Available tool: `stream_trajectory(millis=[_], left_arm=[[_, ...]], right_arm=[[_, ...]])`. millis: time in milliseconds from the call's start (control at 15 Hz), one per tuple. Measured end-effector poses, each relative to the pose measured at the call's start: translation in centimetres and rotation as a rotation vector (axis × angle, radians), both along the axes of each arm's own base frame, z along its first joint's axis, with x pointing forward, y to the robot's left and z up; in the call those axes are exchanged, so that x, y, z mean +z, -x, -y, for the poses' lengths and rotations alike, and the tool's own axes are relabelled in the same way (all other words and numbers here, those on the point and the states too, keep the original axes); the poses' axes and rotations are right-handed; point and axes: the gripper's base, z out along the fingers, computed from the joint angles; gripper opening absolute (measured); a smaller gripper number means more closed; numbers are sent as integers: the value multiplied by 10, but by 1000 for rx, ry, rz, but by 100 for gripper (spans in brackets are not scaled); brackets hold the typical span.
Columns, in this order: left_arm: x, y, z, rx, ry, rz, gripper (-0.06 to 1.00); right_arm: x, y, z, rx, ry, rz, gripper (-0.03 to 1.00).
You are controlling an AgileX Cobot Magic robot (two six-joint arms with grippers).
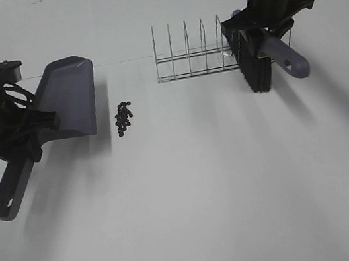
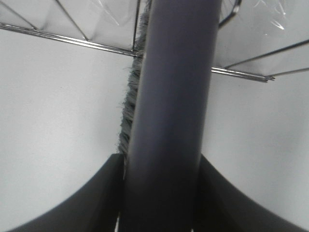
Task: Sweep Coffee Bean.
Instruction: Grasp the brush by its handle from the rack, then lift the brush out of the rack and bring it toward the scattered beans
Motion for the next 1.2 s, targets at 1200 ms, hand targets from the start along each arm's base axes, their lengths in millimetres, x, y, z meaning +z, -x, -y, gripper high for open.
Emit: stream_trajectory(millis=[1200], left_arm=[[0,0,0,-5,-1,0,35]], right_arm=[[92,21,7,-57,-15,125,32]])
